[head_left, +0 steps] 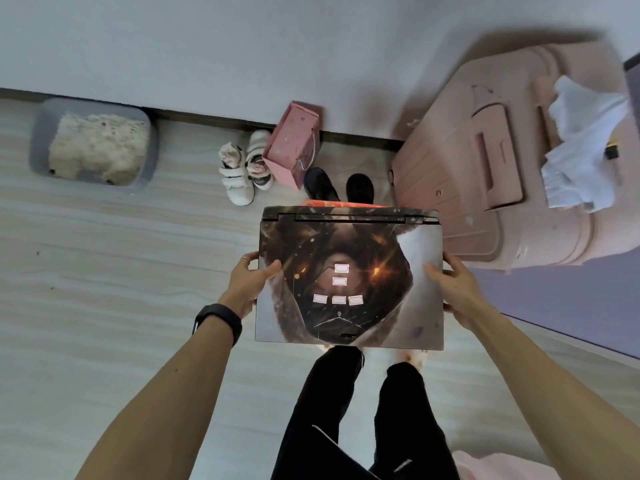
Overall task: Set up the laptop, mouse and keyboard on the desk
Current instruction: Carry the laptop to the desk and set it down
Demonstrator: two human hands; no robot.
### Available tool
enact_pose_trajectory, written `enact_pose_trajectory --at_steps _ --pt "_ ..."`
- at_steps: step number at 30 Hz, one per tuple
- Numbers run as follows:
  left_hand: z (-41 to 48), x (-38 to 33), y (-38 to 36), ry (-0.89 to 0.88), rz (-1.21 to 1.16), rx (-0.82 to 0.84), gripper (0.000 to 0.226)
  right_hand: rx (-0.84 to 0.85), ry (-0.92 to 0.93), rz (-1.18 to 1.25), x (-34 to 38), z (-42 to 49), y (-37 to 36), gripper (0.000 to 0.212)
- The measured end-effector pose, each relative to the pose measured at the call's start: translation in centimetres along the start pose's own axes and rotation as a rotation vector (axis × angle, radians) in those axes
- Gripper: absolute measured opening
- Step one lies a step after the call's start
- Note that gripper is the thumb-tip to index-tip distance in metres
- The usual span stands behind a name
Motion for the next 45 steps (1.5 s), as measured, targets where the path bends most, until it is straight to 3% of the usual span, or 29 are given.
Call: enact_pose_trajectory --at_steps 3,7,14,20,27,35,45 --pt "-4.9 -0.6 3.0 -0.012 -0.075 -0.041 0.048 0.034 0.096 -0.059 2.2 -5.2 0.0 0.048" --pt "-13.5 -0.6 7.9 -0.051 -0.224 -0.129 0.049 0.097 0.258 -0.207 4.9 -12.8 -1.1 0.067" --pt "-30.9 5.4 16.7 -0.107 -0.519 -0.424 0.044 0.242 0.648 -0.472 6.7 -27.6 -7.7 0.047" --pt "-46.5 15.1 22.9 -0.159 -0.721 -0.658 0.055 0.388 0.849 -0.708 2.2 -40.0 -16.3 0.079" --pt "-62.6 31.7 29.2 -0.159 -0.922 -0.951 0.065 0.635 1.054 -0.941 -11.2 -55.0 -30.3 0.064" --pt "-77.5 51.7 35.2 -0.058 -1.075 -1.177 0.058 0.855 1.000 -1.136 -33.5 -66.0 -44.8 0.062" --pt "-88.1 67.8 46.1 0.027 -1.188 -1.404 0.055 1.011 0.964 -1.302 -52.0 -75.6 -62.5 0.072"
Point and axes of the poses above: each hand's wrist, its own z-axis towards the middle knuckle, its own y-axis out of the back of the hand, x = y × z, the point moved 6 cm from there along z, towards the middle knuckle, and after that the axes turned 12 degrees about -y, right-handed, at the moved point
